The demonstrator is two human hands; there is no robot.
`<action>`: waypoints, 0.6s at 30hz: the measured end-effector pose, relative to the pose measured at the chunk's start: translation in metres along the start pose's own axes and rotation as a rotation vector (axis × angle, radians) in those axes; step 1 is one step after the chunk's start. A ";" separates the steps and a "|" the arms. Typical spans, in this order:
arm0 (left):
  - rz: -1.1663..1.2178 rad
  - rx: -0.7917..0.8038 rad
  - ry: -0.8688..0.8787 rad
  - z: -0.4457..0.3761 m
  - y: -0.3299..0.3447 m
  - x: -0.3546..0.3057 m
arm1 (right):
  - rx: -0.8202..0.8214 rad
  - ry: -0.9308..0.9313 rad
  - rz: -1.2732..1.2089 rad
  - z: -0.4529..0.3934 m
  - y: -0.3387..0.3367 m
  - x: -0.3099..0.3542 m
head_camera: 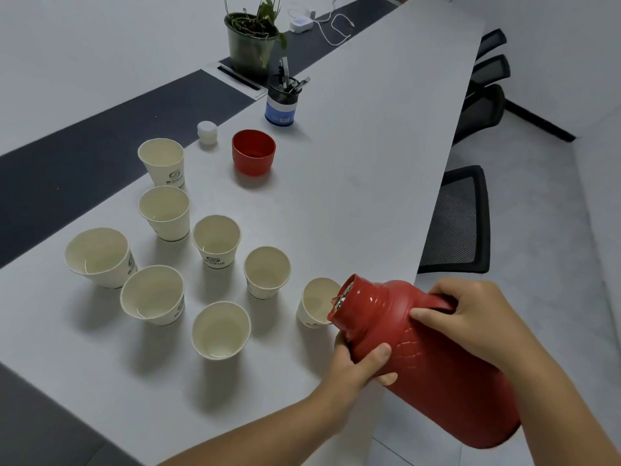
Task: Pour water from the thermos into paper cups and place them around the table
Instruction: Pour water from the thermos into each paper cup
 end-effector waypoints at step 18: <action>-0.037 -0.032 0.019 0.003 0.000 -0.002 | 0.028 0.058 0.036 0.001 0.001 0.000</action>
Point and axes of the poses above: each hand's wrist, its own z-axis away from the middle knuckle, its own y-axis out of the palm, x = y × z, the point moved 9 cm from there along -z, towards the middle knuckle, and after that the axes turned 15 degrees about -z, right-handed, at the moved point
